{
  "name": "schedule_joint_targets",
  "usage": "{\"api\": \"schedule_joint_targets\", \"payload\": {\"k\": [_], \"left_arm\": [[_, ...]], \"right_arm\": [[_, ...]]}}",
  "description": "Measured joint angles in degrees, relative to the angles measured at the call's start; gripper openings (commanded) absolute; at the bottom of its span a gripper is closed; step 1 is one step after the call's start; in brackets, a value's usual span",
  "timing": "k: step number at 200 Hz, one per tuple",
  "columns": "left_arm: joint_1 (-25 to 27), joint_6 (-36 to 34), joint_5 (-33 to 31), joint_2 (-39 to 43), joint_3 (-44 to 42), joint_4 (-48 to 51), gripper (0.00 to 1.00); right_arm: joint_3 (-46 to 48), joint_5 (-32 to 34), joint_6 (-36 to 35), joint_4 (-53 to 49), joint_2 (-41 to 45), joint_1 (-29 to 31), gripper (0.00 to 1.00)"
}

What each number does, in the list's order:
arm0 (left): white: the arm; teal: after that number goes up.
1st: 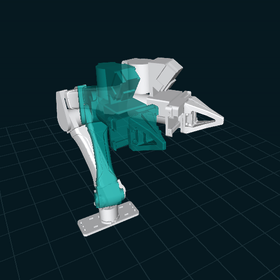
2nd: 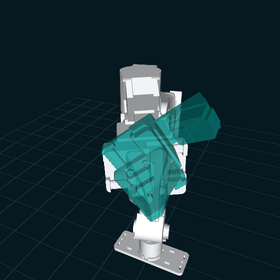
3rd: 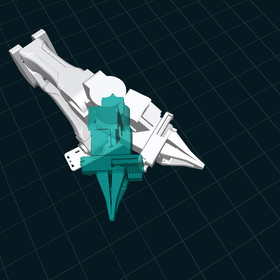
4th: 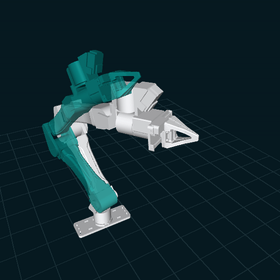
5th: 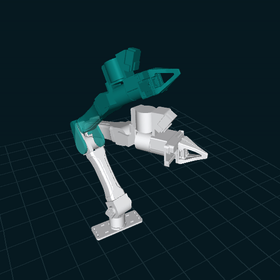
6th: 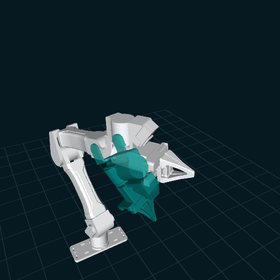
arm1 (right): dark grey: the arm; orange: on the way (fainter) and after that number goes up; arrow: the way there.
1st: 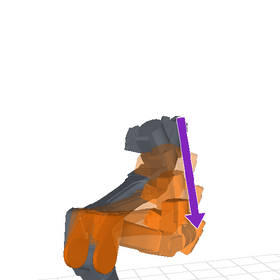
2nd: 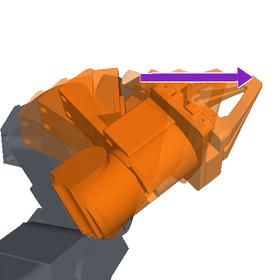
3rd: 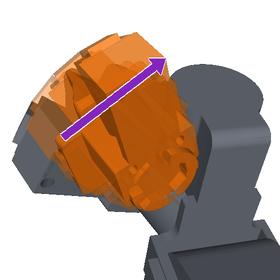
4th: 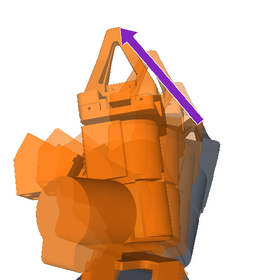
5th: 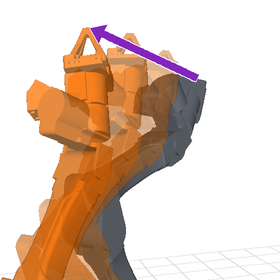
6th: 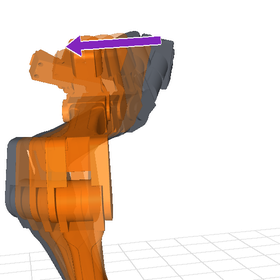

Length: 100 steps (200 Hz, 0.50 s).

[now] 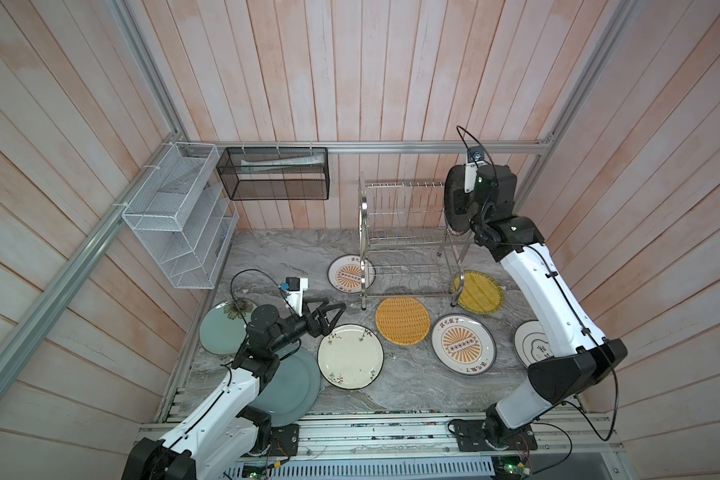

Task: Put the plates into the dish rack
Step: 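Lower the black plate upright into the rack's upper slots beside the green-rimmed plate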

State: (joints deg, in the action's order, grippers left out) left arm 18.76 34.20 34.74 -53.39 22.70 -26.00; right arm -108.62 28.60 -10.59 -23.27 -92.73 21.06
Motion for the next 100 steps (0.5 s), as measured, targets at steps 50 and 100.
{"api": "schedule_joint_targets", "payload": {"k": [50, 100], "left_arm": [[0.0, 0.6, 0.0, -0.2, 0.0, -0.9, 1.0], [0.0, 0.6, 0.0, -0.3, 0.0, -1.0, 1.0]], "right_arm": [[0.9, -0.7, 0.0, 0.7, 0.0, -0.2, 0.0], [2.4, -2.0, 0.0, 2.6, 0.0, -0.3, 0.0]]}}
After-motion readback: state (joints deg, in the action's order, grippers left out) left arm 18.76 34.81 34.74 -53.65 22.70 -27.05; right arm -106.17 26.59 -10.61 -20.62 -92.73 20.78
